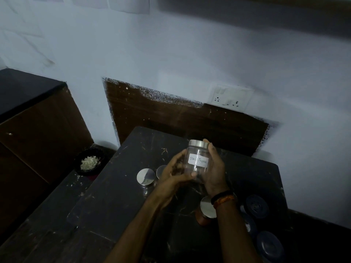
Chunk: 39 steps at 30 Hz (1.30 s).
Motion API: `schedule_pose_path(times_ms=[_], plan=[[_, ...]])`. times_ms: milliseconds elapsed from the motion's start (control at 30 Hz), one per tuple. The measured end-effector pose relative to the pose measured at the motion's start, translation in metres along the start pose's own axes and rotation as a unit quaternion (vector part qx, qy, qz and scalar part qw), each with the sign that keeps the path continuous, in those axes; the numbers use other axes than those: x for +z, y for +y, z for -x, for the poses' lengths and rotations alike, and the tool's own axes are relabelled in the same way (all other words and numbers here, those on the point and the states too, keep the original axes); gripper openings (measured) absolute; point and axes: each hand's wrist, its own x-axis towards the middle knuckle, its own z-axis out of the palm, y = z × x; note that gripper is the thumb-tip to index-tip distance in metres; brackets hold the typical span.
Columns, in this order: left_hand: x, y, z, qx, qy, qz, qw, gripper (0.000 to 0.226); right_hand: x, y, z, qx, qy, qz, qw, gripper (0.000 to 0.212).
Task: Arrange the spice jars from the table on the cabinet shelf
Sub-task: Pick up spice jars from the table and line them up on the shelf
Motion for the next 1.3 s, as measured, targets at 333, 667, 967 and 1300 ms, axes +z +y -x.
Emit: schedule_pose_path(times_ms=[333, 667, 967, 1300], plan=[[0.017, 0.037, -0.019, 0.081, -0.012, -0.051, 0.995, 0.087, 0.012, -0.053, -0.015, -0.041, -0.052, 0.020, 0.998, 0.060], [0.038, 0.147, -0.071, 0.210, -0.058, -0.151, 0.964, 0.083, 0.063, -0.169, -0.046, -0.165, -0.112, 0.048, 0.979, 0.044], [0.063, 0.253, -0.104, 0.280, -0.072, -0.242, 0.926, 0.085, 0.107, -0.269, -0.062, -0.268, -0.109, 0.126, 0.949, 0.043], [0.097, 0.374, -0.124, 0.314, -0.091, -0.262, 0.908, 0.049, 0.145, -0.330, -0.060, -0.324, -0.137, 0.106, 0.930, 0.040]])
